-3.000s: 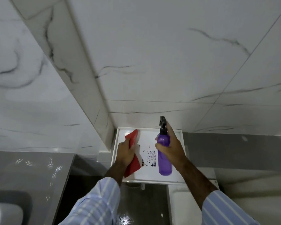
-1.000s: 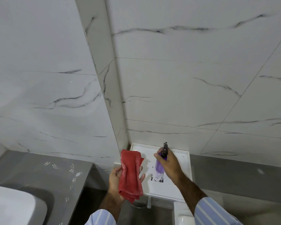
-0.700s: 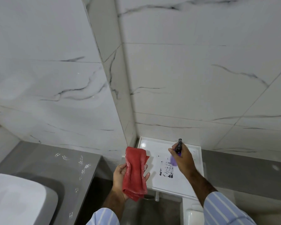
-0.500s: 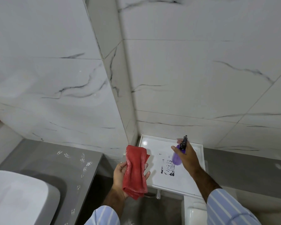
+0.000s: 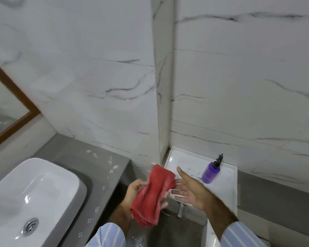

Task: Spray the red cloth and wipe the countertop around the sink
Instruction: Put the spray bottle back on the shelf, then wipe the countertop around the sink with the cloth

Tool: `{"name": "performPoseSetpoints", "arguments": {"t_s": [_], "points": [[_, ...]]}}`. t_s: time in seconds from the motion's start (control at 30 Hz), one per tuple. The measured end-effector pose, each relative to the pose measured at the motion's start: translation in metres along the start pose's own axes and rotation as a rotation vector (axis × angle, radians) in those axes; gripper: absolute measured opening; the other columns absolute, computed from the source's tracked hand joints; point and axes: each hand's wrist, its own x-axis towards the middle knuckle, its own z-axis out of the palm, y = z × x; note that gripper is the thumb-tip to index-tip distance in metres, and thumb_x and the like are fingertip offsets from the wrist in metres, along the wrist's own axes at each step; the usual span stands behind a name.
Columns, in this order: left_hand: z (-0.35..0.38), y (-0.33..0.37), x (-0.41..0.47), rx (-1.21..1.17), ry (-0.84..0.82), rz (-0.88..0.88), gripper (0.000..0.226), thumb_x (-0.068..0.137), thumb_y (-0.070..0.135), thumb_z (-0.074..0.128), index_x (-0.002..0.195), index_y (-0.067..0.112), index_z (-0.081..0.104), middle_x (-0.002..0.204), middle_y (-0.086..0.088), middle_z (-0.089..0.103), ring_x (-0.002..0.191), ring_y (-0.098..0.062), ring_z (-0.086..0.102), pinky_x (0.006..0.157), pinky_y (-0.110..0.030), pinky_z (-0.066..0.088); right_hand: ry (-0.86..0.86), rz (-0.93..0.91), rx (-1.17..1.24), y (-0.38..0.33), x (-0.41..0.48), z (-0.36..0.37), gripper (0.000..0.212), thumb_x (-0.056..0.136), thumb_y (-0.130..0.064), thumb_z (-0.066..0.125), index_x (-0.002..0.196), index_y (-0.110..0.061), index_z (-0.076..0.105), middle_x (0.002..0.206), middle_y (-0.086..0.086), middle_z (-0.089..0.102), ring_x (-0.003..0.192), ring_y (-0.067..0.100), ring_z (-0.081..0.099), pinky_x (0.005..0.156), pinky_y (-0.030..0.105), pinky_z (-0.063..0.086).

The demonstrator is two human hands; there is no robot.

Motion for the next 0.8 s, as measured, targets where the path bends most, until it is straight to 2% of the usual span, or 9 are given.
{"name": "performPoseSetpoints", "arguments": {"t_s": [0.07, 0.2, 0.3, 0.4, 0.47, 0.53, 0.63, 0.7, 0.8], "points": [[-0.019, 0.011, -0.015, 0.031, -0.047, -0.034, 0.066, 0.093, 0.023, 0.045, 0.146, -0.017, 0.047, 0.138, -0.039, 0.059, 0.13, -0.047, 0.06, 0.122, -0.062, 0.036, -0.071, -0.007, 0.018, -0.02, 0.016, 0.039, 0.06, 0.092, -0.062, 0.067, 0.118, -0.008, 0.072, 0.104, 0.011, 0.079, 0.093, 0.025, 0.076, 0.084, 0.04, 0.061], [-0.05, 0.047, -0.05, 0.082, -0.174, -0.073, 0.068, 0.098, 0.02, 0.028, 0.157, -0.014, 0.034, 0.151, -0.034, 0.052, 0.146, -0.041, 0.046, 0.134, -0.06, 0.007, -0.132, -0.022, -0.093, -0.037, 0.042, 0.1, 0.039, 0.089, -0.017, 0.08, 0.119, 0.006, 0.071, 0.097, 0.021, 0.077, 0.077, 0.029, 0.076, 0.062, 0.035, 0.064], [-0.082, 0.099, -0.083, 0.182, -0.03, -0.101, 0.058, 0.098, 0.014, 0.033, 0.143, -0.015, 0.054, 0.138, -0.032, 0.064, 0.131, -0.039, 0.063, 0.123, -0.057, 0.041, -0.163, -0.035, -0.135, -0.049, 0.074, 0.15, 0.022, 0.087, -0.007, 0.079, 0.105, 0.005, 0.075, 0.092, 0.024, 0.079, 0.076, 0.033, 0.078, 0.059, 0.04, 0.065], [-0.112, 0.16, -0.116, 0.374, 0.222, -0.084, 0.041, 0.09, 0.011, 0.053, 0.121, -0.009, 0.071, 0.115, -0.026, 0.078, 0.099, -0.033, 0.079, 0.092, -0.042, 0.066, -0.114, -0.115, -0.13, -0.064, 0.111, 0.196, 0.028, 0.085, -0.006, 0.079, 0.11, 0.007, 0.074, 0.099, 0.024, 0.08, 0.083, 0.031, 0.078, 0.066, 0.036, 0.064], [-0.131, 0.201, -0.134, 0.504, 0.388, -0.012, 0.038, 0.083, 0.007, 0.066, 0.117, -0.006, 0.073, 0.105, -0.02, 0.081, 0.086, -0.027, 0.08, 0.081, -0.036, 0.069, -0.087, -0.159, -0.106, -0.076, 0.136, 0.224, 0.032, 0.083, -0.007, 0.08, 0.112, 0.006, 0.074, 0.101, 0.023, 0.081, 0.084, 0.031, 0.079, 0.064, 0.039, 0.064], [-0.139, 0.239, -0.147, 0.633, 0.465, 0.065, 0.034, 0.089, 0.004, 0.069, 0.122, -0.005, 0.073, 0.1, -0.017, 0.081, 0.079, -0.023, 0.079, 0.069, -0.034, 0.069, -0.1, -0.186, -0.093, -0.088, 0.155, 0.245, 0.034, 0.085, -0.011, 0.081, 0.116, 0.0, 0.074, 0.106, 0.019, 0.081, 0.093, 0.031, 0.079, 0.074, 0.048, 0.067], [-0.152, 0.297, -0.159, 0.829, 0.541, 0.135, 0.018, 0.096, 0.002, 0.067, 0.095, 0.009, 0.083, 0.081, -0.007, 0.08, 0.062, -0.015, 0.076, 0.051, -0.026, 0.064, -0.11, -0.225, -0.146, -0.106, 0.185, 0.277, 0.038, 0.086, -0.018, 0.082, 0.12, -0.005, 0.072, 0.112, 0.015, 0.081, 0.107, 0.033, 0.077, 0.094, 0.052, 0.062], [-0.158, 0.331, -0.162, 1.005, 0.637, 0.14, 0.013, 0.094, 0.004, 0.072, 0.091, 0.01, 0.084, 0.081, -0.006, 0.077, 0.06, -0.013, 0.072, 0.053, -0.023, 0.061, -0.106, -0.254, -0.225, -0.117, 0.2, 0.295, 0.034, 0.086, -0.017, 0.082, 0.117, -0.005, 0.073, 0.108, 0.013, 0.082, 0.105, 0.032, 0.078, 0.093, 0.046, 0.063], [-0.175, 0.38, -0.158, 1.398, 0.74, 0.151, 0.026, 0.089, 0.013, 0.082, 0.113, 0.005, 0.077, 0.098, -0.009, 0.073, 0.084, -0.024, 0.07, 0.075, -0.032, 0.056, -0.046, -0.347, -0.505, -0.138, 0.229, 0.328, 0.027, 0.083, -0.013, 0.083, 0.109, -0.007, 0.079, 0.098, 0.007, 0.084, 0.097, 0.028, 0.079, 0.092, 0.04, 0.062]]}}
